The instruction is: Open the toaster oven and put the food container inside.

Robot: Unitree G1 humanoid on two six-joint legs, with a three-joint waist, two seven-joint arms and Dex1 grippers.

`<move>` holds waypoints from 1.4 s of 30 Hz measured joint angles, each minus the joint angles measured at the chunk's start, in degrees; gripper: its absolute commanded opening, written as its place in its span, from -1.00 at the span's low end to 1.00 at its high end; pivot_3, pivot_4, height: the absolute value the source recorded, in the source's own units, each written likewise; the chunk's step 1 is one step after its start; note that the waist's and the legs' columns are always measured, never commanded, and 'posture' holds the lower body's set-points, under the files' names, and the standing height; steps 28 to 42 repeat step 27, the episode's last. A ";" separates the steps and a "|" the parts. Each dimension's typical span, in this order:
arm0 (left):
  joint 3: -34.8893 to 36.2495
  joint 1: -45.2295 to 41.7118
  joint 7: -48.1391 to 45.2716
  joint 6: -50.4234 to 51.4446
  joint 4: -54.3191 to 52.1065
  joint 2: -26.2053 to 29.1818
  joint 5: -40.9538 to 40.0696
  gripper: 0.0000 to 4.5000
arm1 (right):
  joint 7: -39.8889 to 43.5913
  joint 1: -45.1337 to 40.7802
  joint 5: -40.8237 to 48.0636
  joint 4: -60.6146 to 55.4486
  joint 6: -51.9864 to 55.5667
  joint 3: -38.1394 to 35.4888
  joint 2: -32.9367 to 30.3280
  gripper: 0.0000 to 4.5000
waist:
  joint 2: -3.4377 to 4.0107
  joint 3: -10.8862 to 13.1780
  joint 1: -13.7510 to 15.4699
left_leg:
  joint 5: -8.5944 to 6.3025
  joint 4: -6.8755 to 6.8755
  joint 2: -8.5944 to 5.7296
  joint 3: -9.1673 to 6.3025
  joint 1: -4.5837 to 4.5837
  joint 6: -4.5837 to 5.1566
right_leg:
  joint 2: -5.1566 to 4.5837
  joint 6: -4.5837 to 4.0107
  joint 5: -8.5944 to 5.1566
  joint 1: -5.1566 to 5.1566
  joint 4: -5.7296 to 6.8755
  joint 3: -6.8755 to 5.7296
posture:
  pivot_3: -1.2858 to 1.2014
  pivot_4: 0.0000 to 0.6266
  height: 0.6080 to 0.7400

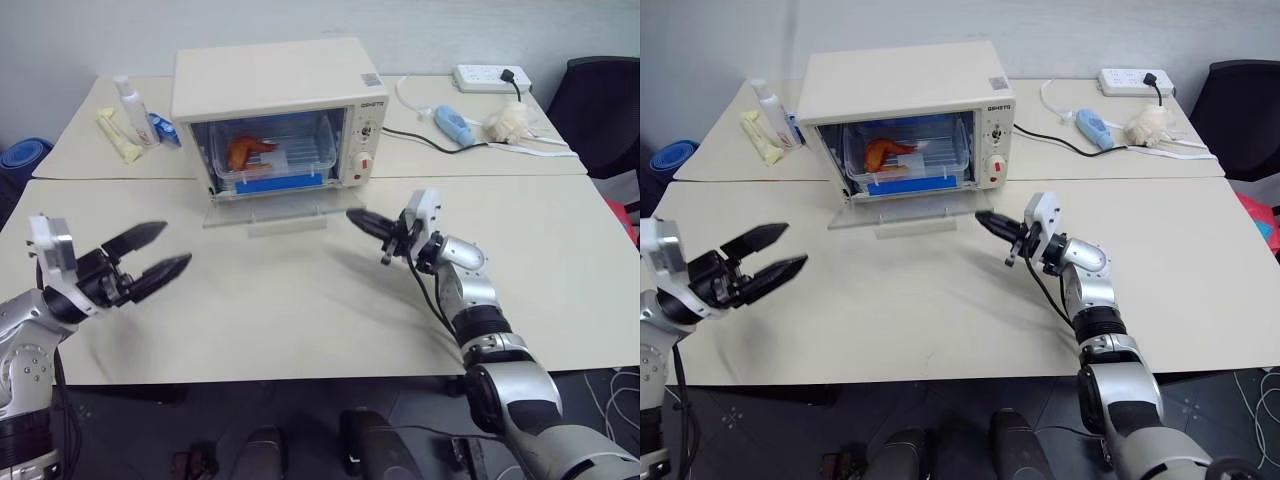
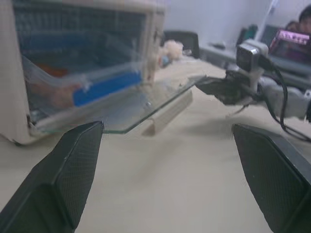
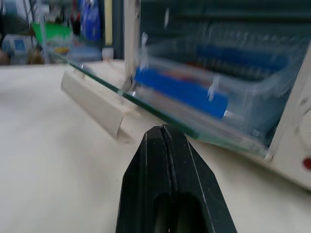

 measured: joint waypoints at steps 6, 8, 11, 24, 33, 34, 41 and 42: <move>2.57 -7.08 8.20 0.58 1.23 -1.88 -2.84 0.99 | -7.57 -10.04 9.35 -5.09 6.08 -7.73 2.43 -1.00 | -0.01 -0.01 -0.02 | -0.01 -0.05 0.00 -0.09 0.00 -0.08 | 0.01 0.00 0.00 -0.04 0.07 -0.06 | 0.03 -0.52 1.00; 2.72 -7.37 9.48 0.58 1.26 -1.86 -3.08 0.99 | -8.18 -9.84 10.46 -6.31 7.84 -8.32 2.15 -1.00 | -0.03 -0.02 -0.03 | -0.05 -0.06 -0.02 -0.07 -0.01 -0.02 | -0.02 0.00 0.00 -0.02 -0.01 -0.03 | 0.03 -0.52 1.00; 1.57 -6.08 9.47 -0.69 1.25 -1.47 -0.47 0.99 | -6.72 -5.20 9.55 -9.27 10.32 -6.35 0.18 -1.00 | -0.03 -0.02 0.03 | -0.07 -0.05 -0.07 -0.03 -0.08 0.02 | -0.06 0.00 0.00 -0.03 -0.08 -0.01 | 0.03 -0.52 1.00; -4.97 13.98 -3.45 -16.86 6.02 4.74 17.35 1.00 | 15.03 26.47 2.43 -32.77 9.73 4.25 -21.88 0.58 | -0.02 -0.01 1.72 | -0.19 -0.11 -0.02 0.05 0.10 0.36 | -0.02 -0.01 0.00 0.12 -0.43 0.06 | 0.03 -0.52 1.00; -5.67 13.45 -3.36 -20.70 6.19 4.45 19.36 1.00 | 17.32 28.31 2.37 -31.99 8.48 4.08 -23.97 0.99 | -0.02 -0.01 2.63 | -0.20 -0.12 -0.02 0.07 0.32 0.36 | -0.03 -0.01 0.00 0.31 -0.43 0.07 | 0.03 -0.52 1.00; -5.67 13.45 -3.36 -20.70 6.19 4.45 19.36 1.00 | 17.32 28.31 2.37 -31.99 8.48 4.08 -23.97 0.99 | -0.02 -0.01 2.63 | -0.20 -0.12 -0.02 0.07 0.32 0.36 | -0.03 -0.01 0.00 0.31 -0.43 0.07 | 0.03 -0.52 1.00; -5.67 13.45 -3.36 -20.70 6.19 4.45 19.36 1.00 | 17.32 28.31 2.37 -31.99 8.48 4.08 -23.97 0.99 | -0.02 -0.01 2.63 | -0.20 -0.12 -0.02 0.07 0.32 0.36 | -0.03 -0.01 0.00 0.31 -0.43 0.07 | 0.03 -0.52 1.00; -5.67 13.45 -3.36 -20.70 6.19 4.45 19.36 1.00 | 17.32 28.31 2.37 -31.99 8.48 4.08 -23.97 0.99 | -0.02 -0.01 2.63 | -0.20 -0.12 -0.02 0.07 0.32 0.36 | -0.03 -0.01 0.00 0.31 -0.43 0.07 | 0.03 -0.52 1.00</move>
